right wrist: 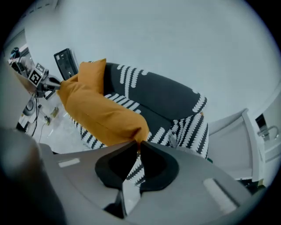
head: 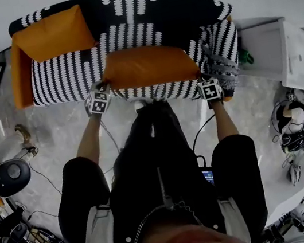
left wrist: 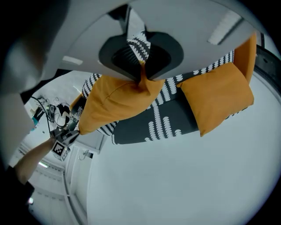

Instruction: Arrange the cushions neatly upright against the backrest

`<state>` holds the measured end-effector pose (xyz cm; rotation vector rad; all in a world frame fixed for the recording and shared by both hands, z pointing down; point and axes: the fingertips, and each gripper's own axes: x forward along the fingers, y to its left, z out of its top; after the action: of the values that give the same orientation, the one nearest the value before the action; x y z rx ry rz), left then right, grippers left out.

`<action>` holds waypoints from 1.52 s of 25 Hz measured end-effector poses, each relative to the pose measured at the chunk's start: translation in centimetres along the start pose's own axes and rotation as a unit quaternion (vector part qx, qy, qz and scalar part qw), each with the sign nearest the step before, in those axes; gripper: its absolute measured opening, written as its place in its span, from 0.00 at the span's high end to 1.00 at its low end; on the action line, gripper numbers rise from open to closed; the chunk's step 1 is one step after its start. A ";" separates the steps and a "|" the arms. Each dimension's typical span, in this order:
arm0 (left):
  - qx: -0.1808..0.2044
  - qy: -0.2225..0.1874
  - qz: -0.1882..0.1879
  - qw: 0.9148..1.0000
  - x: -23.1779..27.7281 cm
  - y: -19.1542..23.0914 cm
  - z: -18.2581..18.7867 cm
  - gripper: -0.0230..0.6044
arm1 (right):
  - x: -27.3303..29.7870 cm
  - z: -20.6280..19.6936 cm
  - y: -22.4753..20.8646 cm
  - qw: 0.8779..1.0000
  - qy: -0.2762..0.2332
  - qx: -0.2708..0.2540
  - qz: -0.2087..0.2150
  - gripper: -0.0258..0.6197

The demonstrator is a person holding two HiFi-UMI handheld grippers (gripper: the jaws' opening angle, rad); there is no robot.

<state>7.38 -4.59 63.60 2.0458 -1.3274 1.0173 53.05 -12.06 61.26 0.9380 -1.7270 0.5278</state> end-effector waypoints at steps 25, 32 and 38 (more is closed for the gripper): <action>-0.061 0.127 0.008 0.990 16.9 13.3 23.9 0.89 | 7.5 23.7 -19.5 0.987 -0.057 0.147 -0.029 0.91; -0.069 0.093 0.039 0.993 18.0 16.2 26.1 0.85 | 9.3 26.4 -21.7 0.980 -0.067 0.176 -0.062 0.90; -0.064 0.053 0.056 0.995 17.2 16.3 27.2 0.84 | 7.6 27.3 -22.6 0.970 -0.094 0.208 -0.082 0.90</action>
<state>5.38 -40.56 61.14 1.8168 -1.4265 1.0442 54.02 -47.99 56.69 1.4559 -1.7159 0.7259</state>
